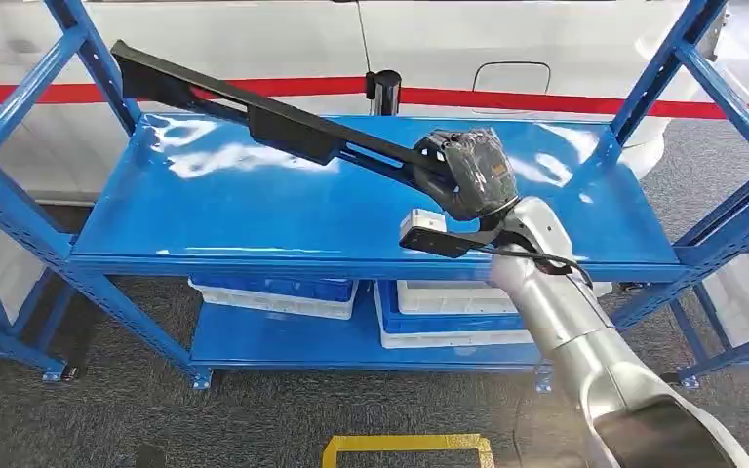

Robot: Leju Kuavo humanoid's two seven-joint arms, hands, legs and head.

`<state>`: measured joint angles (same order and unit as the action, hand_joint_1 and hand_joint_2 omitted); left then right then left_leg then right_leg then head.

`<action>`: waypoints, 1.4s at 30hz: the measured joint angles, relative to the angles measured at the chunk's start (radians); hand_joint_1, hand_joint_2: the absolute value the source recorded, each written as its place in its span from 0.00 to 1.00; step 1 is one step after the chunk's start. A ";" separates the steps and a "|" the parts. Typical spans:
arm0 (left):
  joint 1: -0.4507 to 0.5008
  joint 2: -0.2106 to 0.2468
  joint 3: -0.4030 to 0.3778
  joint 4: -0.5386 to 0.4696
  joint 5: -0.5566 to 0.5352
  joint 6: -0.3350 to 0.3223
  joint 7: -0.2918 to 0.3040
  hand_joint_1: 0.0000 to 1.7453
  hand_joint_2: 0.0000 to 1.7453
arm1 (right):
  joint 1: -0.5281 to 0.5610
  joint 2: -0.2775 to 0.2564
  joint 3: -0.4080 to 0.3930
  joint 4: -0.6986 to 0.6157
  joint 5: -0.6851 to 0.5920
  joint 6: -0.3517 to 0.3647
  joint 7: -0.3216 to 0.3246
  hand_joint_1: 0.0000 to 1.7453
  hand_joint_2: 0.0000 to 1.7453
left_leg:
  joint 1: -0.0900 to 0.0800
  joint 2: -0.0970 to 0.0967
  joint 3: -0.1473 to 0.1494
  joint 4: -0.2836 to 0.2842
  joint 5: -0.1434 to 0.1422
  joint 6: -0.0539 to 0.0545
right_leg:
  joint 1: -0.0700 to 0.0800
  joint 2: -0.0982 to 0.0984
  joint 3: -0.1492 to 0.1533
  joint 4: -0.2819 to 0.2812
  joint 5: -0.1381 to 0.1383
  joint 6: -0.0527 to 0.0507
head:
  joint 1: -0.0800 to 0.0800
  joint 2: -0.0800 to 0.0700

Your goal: Take the parts from the cabinet and place them on the table.

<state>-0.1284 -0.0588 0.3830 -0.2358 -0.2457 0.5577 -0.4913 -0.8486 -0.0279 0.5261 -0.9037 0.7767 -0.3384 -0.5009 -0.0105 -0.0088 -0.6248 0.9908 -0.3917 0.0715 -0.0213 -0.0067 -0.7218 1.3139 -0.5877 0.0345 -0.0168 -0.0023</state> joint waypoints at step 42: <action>-0.010 -0.005 0.018 0.000 -0.024 0.009 0.003 0.00 1.00 | 0.015 -0.011 -0.024 -0.047 0.023 0.014 0.016 1.00 1.00 | 0.020 0.003 -0.054 0.036 -0.013 -0.067 | 0.008 -0.001 0.207 -0.350 0.120 -0.062 | -0.004 0.000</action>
<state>-0.1381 -0.0641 0.4005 -0.2354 -0.2697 0.5669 -0.4887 -0.8334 -0.0393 0.5020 -0.9503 0.7992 -0.3242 -0.4845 0.0098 -0.0063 -0.6789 1.0267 -0.4043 0.0040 -0.0129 -0.0077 -0.5143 0.9644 -0.4673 -0.0278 -0.0206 -0.0023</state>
